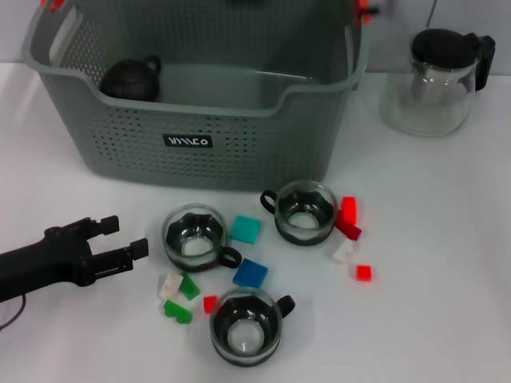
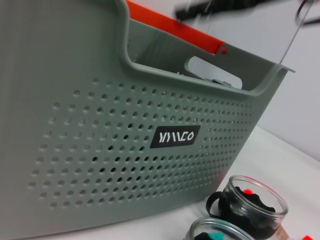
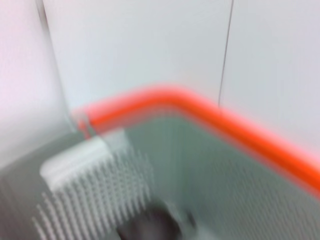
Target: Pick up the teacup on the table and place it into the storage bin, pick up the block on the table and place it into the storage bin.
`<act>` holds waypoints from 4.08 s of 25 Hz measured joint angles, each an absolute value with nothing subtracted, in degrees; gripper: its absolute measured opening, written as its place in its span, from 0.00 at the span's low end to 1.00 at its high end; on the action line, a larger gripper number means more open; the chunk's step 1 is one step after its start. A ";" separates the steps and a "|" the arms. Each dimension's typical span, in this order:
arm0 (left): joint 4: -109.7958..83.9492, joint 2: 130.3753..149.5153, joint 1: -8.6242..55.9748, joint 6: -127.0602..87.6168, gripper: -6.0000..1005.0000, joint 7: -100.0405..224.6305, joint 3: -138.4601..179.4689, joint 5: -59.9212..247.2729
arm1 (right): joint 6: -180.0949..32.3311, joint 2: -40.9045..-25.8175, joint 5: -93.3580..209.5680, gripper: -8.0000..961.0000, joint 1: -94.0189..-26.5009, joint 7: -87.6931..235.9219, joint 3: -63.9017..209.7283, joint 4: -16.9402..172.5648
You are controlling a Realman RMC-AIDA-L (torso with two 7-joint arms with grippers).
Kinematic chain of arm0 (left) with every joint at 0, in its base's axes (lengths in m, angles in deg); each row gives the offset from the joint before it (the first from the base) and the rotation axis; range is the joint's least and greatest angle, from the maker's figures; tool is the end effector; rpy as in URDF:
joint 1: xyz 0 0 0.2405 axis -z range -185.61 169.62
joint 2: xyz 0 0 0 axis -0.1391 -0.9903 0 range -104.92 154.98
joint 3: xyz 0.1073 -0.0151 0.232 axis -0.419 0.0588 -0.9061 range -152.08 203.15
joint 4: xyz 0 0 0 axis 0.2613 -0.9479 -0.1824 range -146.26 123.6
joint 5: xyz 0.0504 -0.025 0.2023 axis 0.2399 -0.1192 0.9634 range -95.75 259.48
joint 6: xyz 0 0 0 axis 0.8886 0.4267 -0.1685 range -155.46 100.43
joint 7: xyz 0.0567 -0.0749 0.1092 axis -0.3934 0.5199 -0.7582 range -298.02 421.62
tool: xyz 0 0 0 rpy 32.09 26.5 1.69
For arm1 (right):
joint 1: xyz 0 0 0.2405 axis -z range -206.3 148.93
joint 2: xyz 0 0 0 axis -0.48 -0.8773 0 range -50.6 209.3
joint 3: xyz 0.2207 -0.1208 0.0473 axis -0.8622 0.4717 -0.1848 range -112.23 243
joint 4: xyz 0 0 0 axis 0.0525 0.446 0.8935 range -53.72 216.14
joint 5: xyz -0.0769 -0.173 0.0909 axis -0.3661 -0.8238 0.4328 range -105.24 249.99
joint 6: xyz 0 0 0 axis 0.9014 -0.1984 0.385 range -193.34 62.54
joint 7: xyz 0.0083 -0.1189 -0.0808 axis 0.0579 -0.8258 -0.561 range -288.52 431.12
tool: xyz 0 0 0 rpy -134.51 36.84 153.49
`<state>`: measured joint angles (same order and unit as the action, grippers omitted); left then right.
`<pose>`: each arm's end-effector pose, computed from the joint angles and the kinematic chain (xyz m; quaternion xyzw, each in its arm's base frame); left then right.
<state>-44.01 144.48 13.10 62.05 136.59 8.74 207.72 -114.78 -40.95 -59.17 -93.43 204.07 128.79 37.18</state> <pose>-0.3480 0.2673 0.0113 -0.8719 -0.3533 -0.2557 0.2226 0.0312 0.4851 -0.0260 -0.9238 0.2339 0.1253 0.2759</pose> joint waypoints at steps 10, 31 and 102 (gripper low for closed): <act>-43.88 144.47 13.75 61.84 0.84 136.59 8.77 207.66 | -146.14 -38.41 -15.22 0.52 -65.48 174.07 122.94 19.21; -43.67 144.40 13.91 60.98 0.84 136.59 8.74 207.90 | -172.45 -40.92 -66.96 0.52 -68.78 186.15 130.77 7.46; -43.65 144.64 13.57 59.49 0.84 136.84 8.73 207.65 | -154.19 -41.10 -32.85 0.07 -71.06 184.40 116.95 11.81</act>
